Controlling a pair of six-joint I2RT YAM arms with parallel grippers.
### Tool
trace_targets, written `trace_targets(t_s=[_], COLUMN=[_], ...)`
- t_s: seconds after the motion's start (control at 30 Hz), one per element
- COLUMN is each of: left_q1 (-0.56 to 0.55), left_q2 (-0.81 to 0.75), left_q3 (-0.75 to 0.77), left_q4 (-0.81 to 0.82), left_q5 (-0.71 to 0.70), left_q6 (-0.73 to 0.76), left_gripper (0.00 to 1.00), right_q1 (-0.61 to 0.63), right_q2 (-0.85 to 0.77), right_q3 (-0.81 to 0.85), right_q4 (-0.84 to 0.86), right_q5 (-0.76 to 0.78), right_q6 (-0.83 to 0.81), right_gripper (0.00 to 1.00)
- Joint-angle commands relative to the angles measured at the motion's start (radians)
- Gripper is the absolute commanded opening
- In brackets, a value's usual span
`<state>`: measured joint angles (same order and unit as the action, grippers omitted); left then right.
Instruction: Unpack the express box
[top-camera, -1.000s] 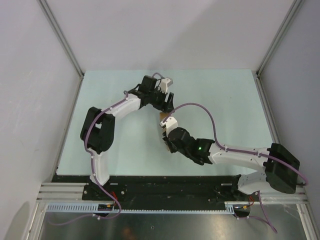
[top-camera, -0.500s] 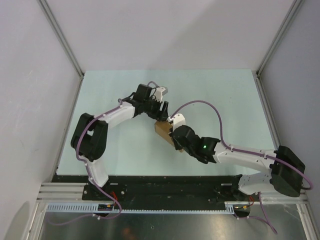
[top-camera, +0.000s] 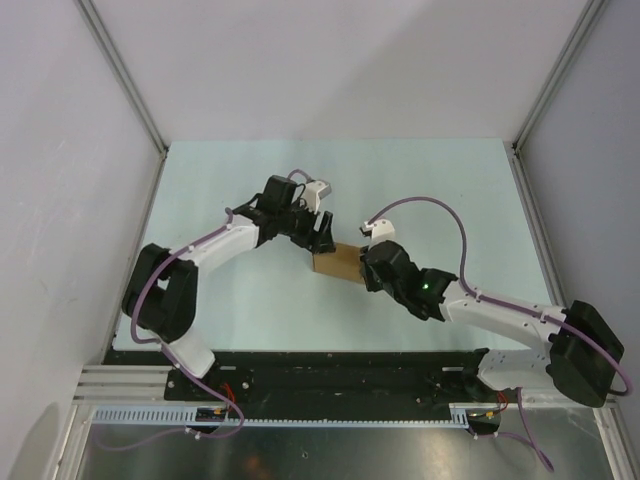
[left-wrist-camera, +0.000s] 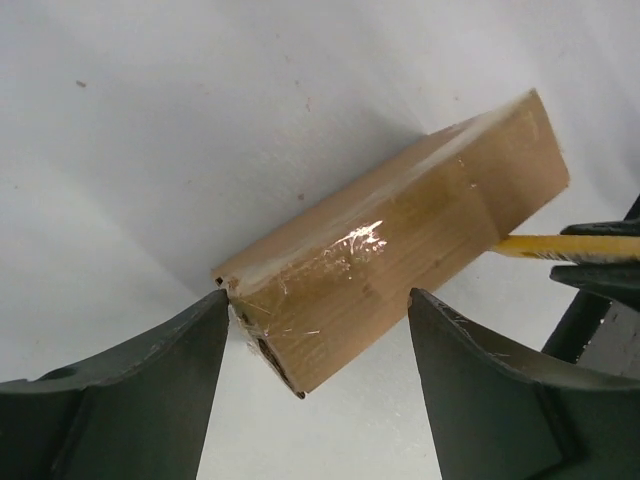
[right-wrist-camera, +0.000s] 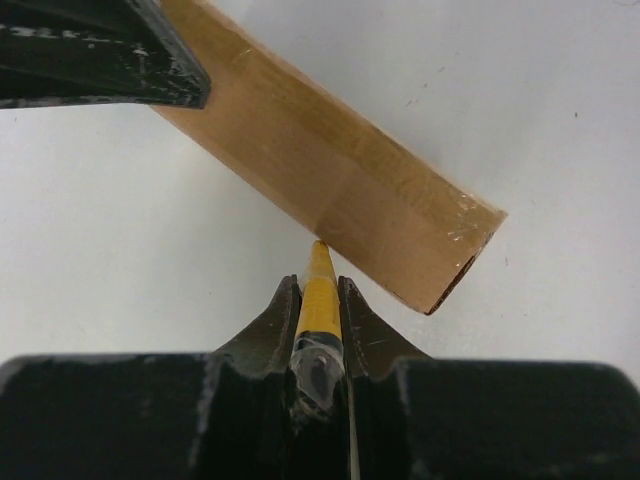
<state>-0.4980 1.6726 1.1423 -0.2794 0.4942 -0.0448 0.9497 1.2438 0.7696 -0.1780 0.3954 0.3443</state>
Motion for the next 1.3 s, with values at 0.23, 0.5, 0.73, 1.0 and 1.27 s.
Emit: trace_targets(t_s=[0.23, 0.5, 0.73, 1.0, 1.27], left_q1=[-0.051, -0.109, -0.151, -0.254, -0.297], left_q2=[-0.031, 0.018, 0.099, 0.167, 0.167], left_q3=[0.108, 0.237, 0.261, 0.211, 0.178], left_q4=[0.034, 0.039, 0.037, 0.039, 0.039], left_q5=[0.063, 0.007, 0.072, 0.009, -0.045], left_q6=[0.095, 0.218, 0.246, 0.373, 0.407], left_gripper=[0.8, 1.0, 0.97, 0.97, 0.96], right_q1=[-0.075, -0.13, -0.184, -0.304, -0.367], right_q2=[-0.125, -0.256, -0.265, -0.241, -0.202], right_q3=[-0.047, -0.125, -0.15, -0.156, -0.158], right_q4=[-0.018, -0.083, -0.064, -0.014, 0.066], right_q5=[-0.092, -0.145, -0.153, -0.148, -0.188], right_q6=[0.062, 0.122, 0.144, 0.148, 0.15], right_gripper=[0.0, 0.0, 0.0, 0.0, 0.0])
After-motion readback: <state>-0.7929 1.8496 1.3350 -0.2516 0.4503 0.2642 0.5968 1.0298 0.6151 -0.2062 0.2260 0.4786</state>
